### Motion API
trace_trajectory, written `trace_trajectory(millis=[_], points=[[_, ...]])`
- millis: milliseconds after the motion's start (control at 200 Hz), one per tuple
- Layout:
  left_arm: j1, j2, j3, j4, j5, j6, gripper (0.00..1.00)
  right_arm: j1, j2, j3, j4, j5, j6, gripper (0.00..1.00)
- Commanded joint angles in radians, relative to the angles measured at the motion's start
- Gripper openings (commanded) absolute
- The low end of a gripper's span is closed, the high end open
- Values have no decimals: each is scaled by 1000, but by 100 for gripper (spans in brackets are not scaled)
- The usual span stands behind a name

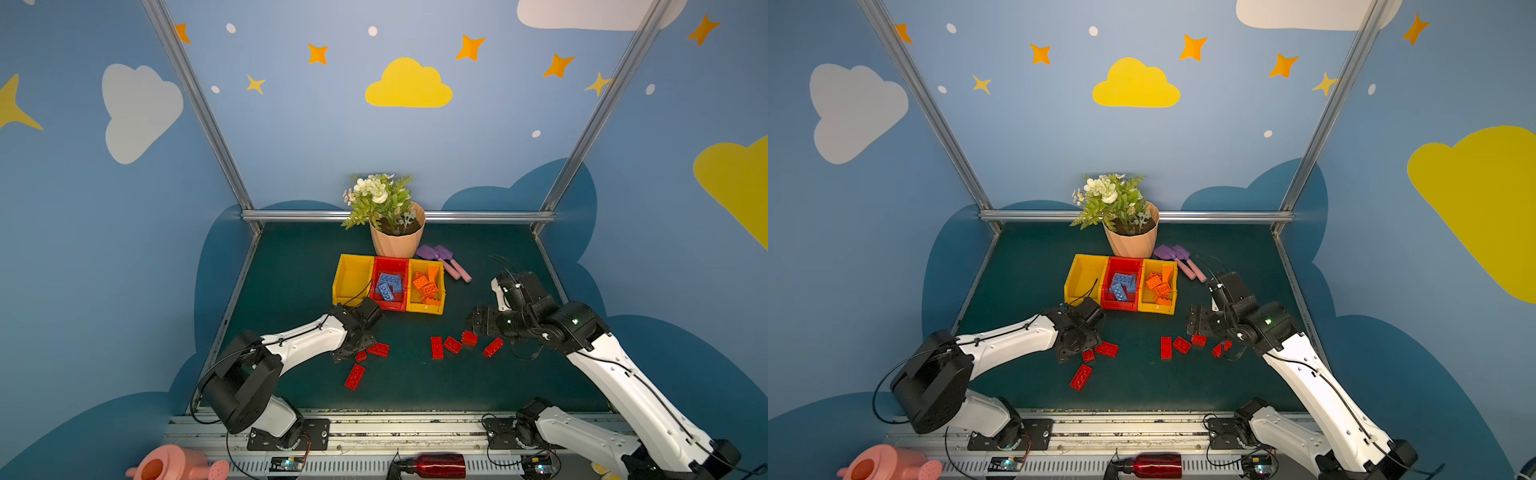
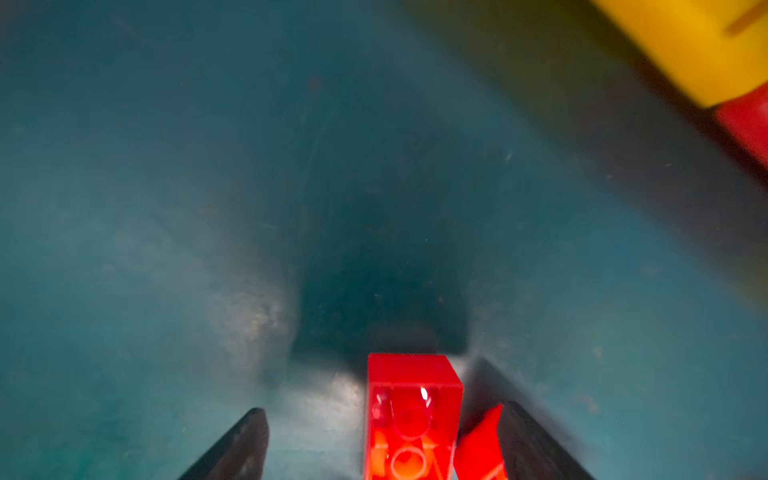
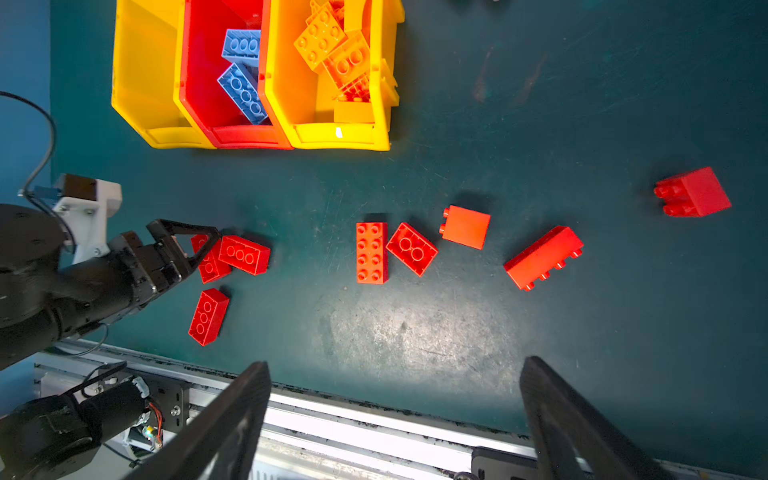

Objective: Sort the legos into containers by color
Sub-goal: 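Carry the red brick with the left gripper over the empty yellow bin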

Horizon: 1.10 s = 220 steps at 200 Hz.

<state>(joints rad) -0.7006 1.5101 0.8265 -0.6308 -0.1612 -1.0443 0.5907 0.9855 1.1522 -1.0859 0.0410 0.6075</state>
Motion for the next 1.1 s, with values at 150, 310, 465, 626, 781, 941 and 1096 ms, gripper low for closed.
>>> trace_trajectory(millis=[150,310,465,626,781,941,1096], points=[[-12,10,-20,-13,9,-1,74,-7,-23,-13,-39,13,15,92],[-14,13,-46,6,17,-17,65,-11,17,3,-27,3,-8,92],[-16,48,-51,21,16,-24,53,-16,50,24,-5,-9,-25,92],[-13,103,-4,-2,-12,0,36,-23,85,53,3,-18,-46,92],[5,107,53,-52,-40,38,24,-30,111,86,1,-18,-66,92],[49,52,153,-146,-109,125,24,-39,127,113,9,-31,-69,92],[167,39,287,-178,-102,245,24,-40,133,118,36,-76,-72,92]])
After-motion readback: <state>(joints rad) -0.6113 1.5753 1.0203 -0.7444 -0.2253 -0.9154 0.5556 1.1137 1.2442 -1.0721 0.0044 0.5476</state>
